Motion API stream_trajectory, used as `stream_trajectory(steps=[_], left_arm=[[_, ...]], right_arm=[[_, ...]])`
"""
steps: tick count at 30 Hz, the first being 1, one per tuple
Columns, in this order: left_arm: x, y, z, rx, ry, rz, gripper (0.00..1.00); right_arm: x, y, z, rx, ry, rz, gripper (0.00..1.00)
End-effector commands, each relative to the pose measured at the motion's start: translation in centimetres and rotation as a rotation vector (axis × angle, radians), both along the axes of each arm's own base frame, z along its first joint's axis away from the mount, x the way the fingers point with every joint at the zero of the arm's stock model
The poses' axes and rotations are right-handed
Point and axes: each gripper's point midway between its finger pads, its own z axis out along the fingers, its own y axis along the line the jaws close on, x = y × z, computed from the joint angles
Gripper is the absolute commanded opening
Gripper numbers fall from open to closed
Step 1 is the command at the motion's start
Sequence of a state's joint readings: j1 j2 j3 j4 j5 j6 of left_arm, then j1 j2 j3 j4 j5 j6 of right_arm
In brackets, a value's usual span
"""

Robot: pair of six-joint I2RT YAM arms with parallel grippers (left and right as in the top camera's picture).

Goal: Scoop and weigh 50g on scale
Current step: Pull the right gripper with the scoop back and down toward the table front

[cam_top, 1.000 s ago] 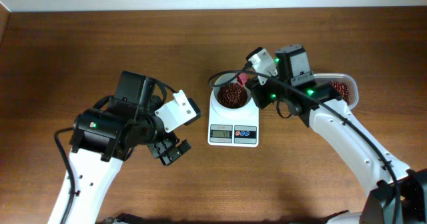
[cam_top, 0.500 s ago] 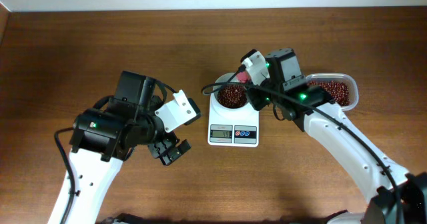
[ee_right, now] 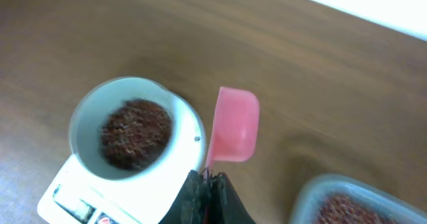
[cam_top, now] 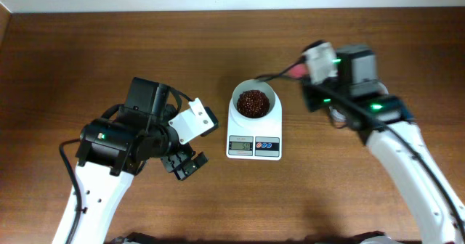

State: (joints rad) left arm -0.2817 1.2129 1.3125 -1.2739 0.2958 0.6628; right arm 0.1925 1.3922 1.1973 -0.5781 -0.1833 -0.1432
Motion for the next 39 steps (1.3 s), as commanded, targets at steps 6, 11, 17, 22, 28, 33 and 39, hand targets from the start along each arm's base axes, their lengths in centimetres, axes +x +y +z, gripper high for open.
stream_trajectory(steps=[6, 11, 17, 22, 28, 33, 39], left_arm=[[0.0, 0.1, 0.0, 0.001, -0.004, -0.010, 0.99], [0.0, 0.1, 0.0, 0.002, -0.004, -0.010, 0.99], [0.0, 0.1, 0.0, 0.001, -0.004, -0.010, 0.99], [0.0, 0.1, 0.0, 0.001, -0.004, -0.010, 0.99], [0.0, 0.1, 0.0, 0.002, -0.004, -0.010, 0.99], [0.0, 0.1, 0.0, 0.002, -0.004, -0.010, 0.99], [0.0, 0.1, 0.0, 0.001, -0.004, -0.010, 0.99]], right_arm=[[-1.9, -13.7, -2.3, 0.130, 0.208, -0.454, 0.04], [-2.0, -14.9, -3.7, 0.155, 0.258, -0.516, 0.04], [-2.0, -15.0, -6.3, 0.170, 0.348, -0.545, 0.04], [-0.9, -14.8, -3.9, 0.225, 0.270, -0.557, 0.04], [-3.0, -15.0, 4.9, 0.255, 0.023, -0.544, 0.04], [-9.4, -16.9, 12.7, 0.249, -0.232, -0.630, 0.04], [-16.6, -16.9, 13.2, 0.233, -0.246, -0.745, 0.04]])
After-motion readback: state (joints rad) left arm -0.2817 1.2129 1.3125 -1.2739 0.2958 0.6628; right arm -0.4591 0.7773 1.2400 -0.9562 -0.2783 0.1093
